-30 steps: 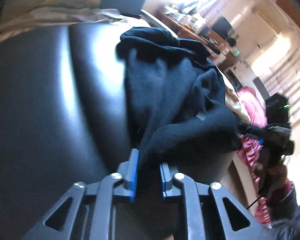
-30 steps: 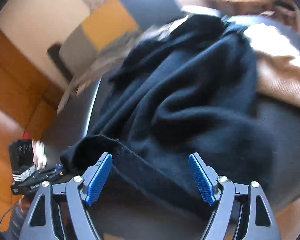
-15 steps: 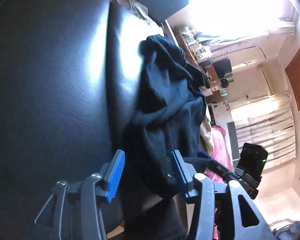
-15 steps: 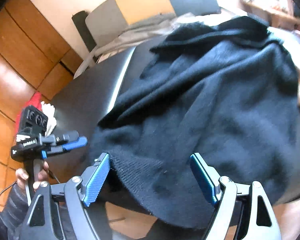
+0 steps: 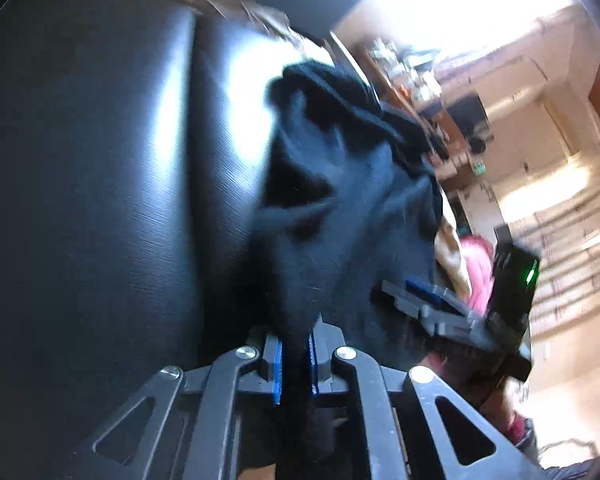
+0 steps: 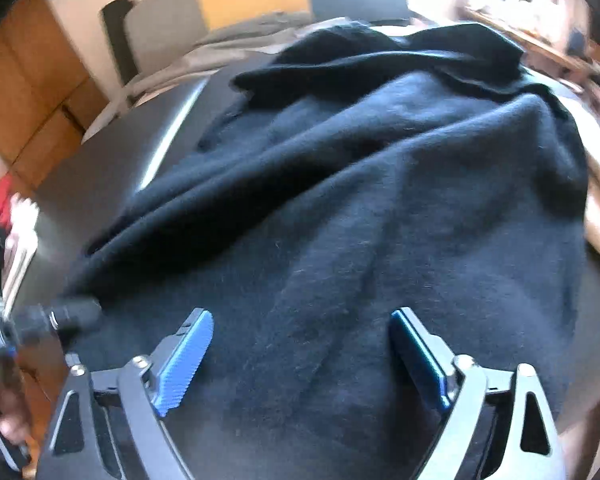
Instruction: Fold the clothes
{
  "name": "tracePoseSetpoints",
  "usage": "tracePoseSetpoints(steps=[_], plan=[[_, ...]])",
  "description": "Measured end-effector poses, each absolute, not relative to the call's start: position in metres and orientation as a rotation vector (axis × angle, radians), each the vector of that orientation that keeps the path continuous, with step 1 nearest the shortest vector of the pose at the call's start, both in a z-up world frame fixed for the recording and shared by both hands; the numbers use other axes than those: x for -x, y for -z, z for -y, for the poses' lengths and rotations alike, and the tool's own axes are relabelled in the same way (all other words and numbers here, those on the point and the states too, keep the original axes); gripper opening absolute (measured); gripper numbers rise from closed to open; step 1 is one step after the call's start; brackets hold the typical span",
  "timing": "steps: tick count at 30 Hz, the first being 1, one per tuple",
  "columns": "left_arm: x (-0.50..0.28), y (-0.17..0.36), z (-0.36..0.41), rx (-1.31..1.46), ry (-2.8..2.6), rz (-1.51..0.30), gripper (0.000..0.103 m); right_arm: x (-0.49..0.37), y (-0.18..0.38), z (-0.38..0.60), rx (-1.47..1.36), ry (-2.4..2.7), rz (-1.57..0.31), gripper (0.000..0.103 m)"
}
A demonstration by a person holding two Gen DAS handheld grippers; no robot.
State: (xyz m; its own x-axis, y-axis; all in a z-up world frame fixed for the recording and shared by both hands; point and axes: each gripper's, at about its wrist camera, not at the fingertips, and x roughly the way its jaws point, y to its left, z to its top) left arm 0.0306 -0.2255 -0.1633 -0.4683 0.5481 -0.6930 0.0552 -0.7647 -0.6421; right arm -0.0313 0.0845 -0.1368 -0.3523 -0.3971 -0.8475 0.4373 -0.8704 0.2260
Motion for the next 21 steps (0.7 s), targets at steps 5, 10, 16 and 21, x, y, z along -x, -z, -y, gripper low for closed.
tracePoseSetpoints(steps=[5, 10, 16, 21], plan=[[-0.067, 0.154, 0.265, 1.436, -2.416, 0.858, 0.002, 0.005, 0.14, -0.033, -1.302, 2.149, -0.231, 0.103], [-0.097, 0.157, 0.285, 1.462, -2.469, 0.944, 0.008, -0.008, 0.14, -0.017, -1.258, 2.091, -0.33, 0.103], [-0.063, 0.138, 0.263, 1.373, -2.512, 0.805, 0.017, -0.007, 0.135, -0.048, -1.303, 1.946, -0.249, 0.103], [-0.004, 0.141, 0.196, 1.344, -2.405, 0.579, 0.018, 0.033, 0.118, -0.108, -1.35, 1.947, 0.1, 0.022]])
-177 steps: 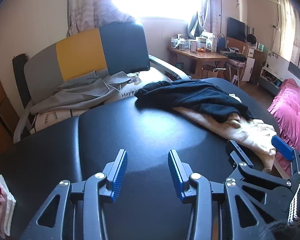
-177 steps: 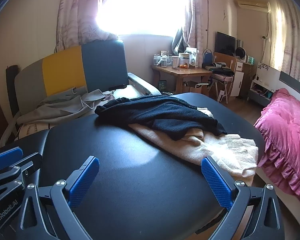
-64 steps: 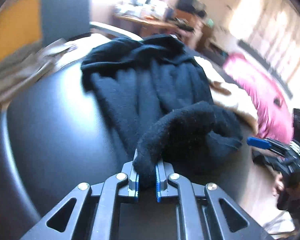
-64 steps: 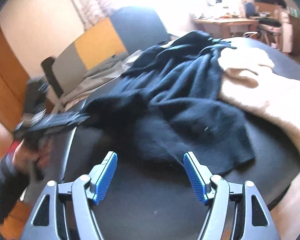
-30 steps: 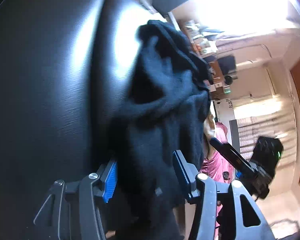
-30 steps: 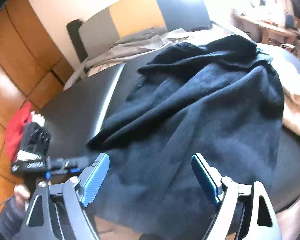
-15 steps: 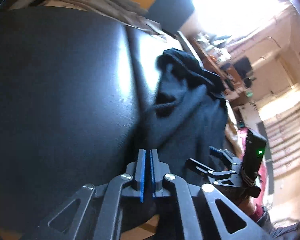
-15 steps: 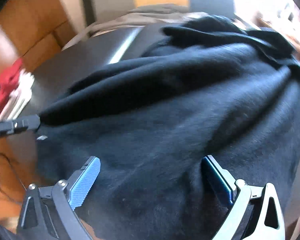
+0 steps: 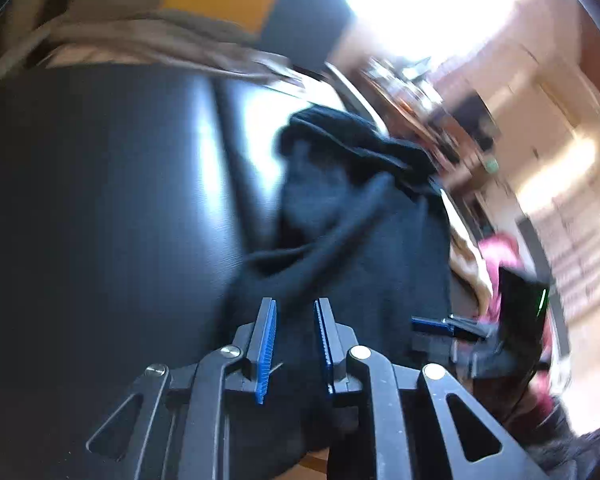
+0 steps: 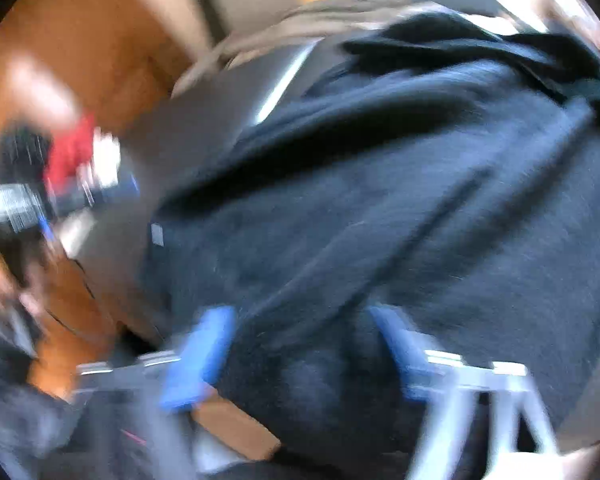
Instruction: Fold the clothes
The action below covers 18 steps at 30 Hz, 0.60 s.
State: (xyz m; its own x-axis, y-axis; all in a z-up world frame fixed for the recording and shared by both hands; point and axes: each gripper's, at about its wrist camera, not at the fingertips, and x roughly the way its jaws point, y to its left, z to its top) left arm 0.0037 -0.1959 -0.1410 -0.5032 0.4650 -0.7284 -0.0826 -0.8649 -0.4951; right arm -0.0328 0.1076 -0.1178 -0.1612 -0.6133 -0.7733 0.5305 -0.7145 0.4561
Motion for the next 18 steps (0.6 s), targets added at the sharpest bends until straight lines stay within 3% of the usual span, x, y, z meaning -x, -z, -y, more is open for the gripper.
tracePoseSetpoints(steps=[3, 6, 10, 18], plan=[[0.015, 0.159, 0.156, 1.388, -2.355, 0.433, 0.019, 0.083, 0.09, -0.153, -1.24, 2.079, 0.376, 0.019], [0.018, 0.176, 0.127, 1.408, -2.367, 0.289, 0.019, 0.135, 0.076, -0.177, -1.147, 2.191, 0.54, 0.048], [0.024, 0.186, 0.112, 1.415, -2.352, 0.24, 0.023, 0.203, 0.066, -0.201, -1.048, 2.315, 0.729, 0.049], [0.039, 0.204, 0.144, 1.422, -2.194, 0.662, 0.023, 0.269, 0.12, -0.209, -1.266, 2.382, 0.984, 0.049]])
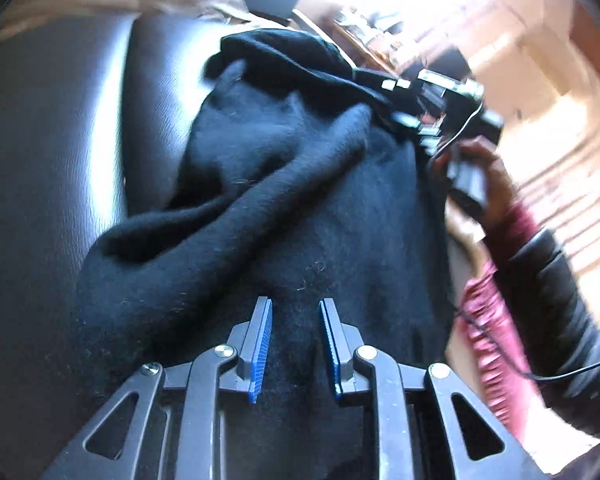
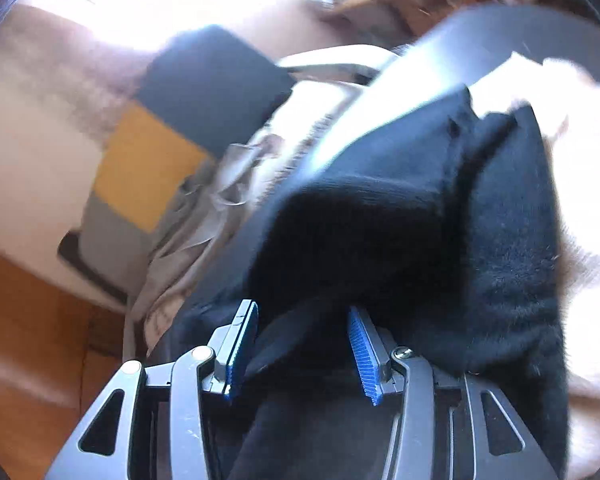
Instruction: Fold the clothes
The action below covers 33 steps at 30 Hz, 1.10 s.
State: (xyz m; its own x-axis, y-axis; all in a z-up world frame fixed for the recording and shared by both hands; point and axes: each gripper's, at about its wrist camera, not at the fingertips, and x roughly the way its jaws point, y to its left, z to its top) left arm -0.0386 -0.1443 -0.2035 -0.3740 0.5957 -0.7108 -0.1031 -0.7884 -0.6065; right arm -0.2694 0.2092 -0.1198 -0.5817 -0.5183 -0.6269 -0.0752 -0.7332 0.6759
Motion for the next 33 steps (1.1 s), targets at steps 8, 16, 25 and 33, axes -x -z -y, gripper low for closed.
tracePoseSetpoints(steps=[8, 16, 25, 33], plan=[[0.036, 0.206, 0.136, 1.406, -2.202, 0.646, 0.023, 0.291, 0.087, -0.176, -1.153, 2.46, 0.801, 0.006], [-0.005, 0.208, 0.166, 1.456, -2.183, 0.672, 0.02, 0.214, 0.017, -0.067, -0.872, 2.189, 0.354, 0.006], [-0.058, 0.194, 0.203, 1.452, -2.297, 0.775, 0.024, 0.073, 0.043, 0.052, -0.888, 1.783, 0.179, 0.009], [-0.057, 0.168, 0.233, 1.384, -2.54, 0.707, 0.027, 0.024, 0.087, 0.014, -1.01, 1.82, 0.144, 0.045]])
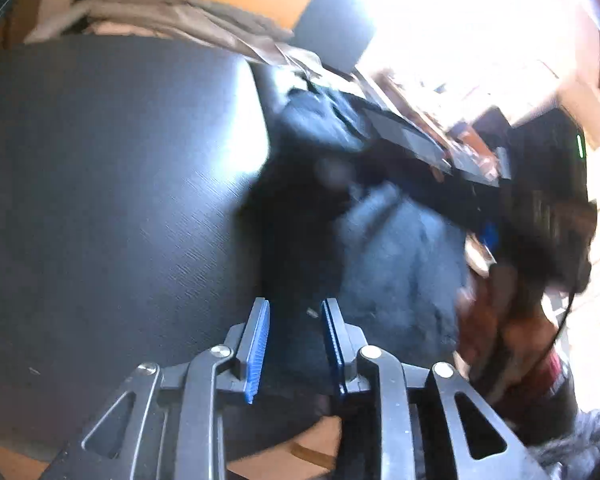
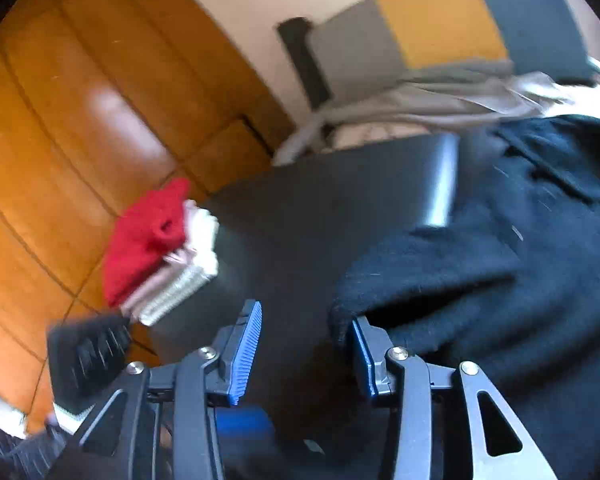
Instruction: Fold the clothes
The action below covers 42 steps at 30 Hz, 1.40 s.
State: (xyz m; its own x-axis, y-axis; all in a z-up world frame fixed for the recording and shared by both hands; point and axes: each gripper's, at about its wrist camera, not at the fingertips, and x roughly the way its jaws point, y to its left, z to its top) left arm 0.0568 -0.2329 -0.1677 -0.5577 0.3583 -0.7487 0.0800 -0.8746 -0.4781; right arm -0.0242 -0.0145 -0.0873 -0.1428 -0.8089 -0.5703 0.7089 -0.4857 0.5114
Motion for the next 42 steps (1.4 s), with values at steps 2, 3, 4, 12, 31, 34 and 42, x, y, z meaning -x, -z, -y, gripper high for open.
tracePoseSetpoints(steps=[2, 3, 4, 12, 31, 34, 42], plan=[[-0.047, 0.163, 0.244, 1.407, -2.623, 0.661, 0.027, 0.027, 0.091, -0.014, -1.04, 1.9, 0.164, 0.046], [-0.042, 0.16, 0.251, 1.393, -2.643, 0.674, 0.027, 0.029, 0.093, -0.029, -1.054, 1.94, 0.175, 0.048], [-0.036, 0.157, 0.256, 1.359, -2.637, 0.701, 0.028, 0.031, 0.095, -0.043, -1.069, 1.971, 0.198, 0.051], [0.0, 0.137, 0.225, 1.244, -2.521, 0.436, 0.042, 0.048, 0.116, -0.107, -1.197, 2.15, 0.315, 0.064], [0.049, 0.171, 0.167, 1.593, -2.655, 0.276, 0.045, 0.035, 0.148, -0.098, -1.043, 2.148, 0.191, 0.094], [0.046, 0.169, 0.171, 1.568, -2.677, 0.287, 0.031, 0.036, 0.149, -0.101, -1.03, 2.141, 0.21, 0.094], [0.038, 0.16, 0.194, 1.518, -2.715, 0.316, 0.012, 0.038, 0.146, -0.096, -1.063, 2.138, 0.173, 0.095]])
